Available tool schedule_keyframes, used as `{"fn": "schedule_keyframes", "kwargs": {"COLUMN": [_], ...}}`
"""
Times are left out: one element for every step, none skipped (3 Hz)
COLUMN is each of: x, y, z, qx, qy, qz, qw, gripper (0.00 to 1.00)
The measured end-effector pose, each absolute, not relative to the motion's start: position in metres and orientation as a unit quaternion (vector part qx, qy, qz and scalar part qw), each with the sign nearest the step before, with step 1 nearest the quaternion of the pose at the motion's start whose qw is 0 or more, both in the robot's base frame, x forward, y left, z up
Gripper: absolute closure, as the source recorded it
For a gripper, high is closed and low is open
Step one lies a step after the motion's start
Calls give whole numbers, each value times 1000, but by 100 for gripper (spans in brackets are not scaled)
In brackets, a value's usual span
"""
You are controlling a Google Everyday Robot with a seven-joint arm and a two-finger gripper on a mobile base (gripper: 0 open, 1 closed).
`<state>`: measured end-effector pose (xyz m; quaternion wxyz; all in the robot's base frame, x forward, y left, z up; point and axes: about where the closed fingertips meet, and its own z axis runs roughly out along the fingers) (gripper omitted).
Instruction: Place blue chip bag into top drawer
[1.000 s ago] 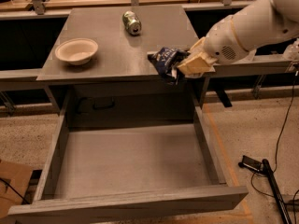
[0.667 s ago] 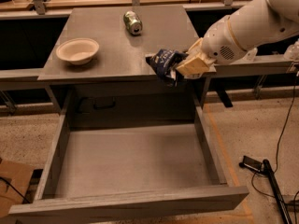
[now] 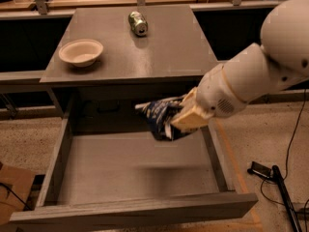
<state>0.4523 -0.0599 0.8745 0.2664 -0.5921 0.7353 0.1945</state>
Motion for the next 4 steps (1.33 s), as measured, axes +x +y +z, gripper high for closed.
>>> {"fn": "schedule_keyframes", "kwargs": {"x": [417,408,419,436], "y": [-61,-67,-68,-63], "z": [821,749,681,668], "qx": [-575,-547,-515,-509], "qy": [754,775,795,794], "qz": [198,204,220,217], "qw": [247,242,233,253], "gripper": [100,100,81,59]}}
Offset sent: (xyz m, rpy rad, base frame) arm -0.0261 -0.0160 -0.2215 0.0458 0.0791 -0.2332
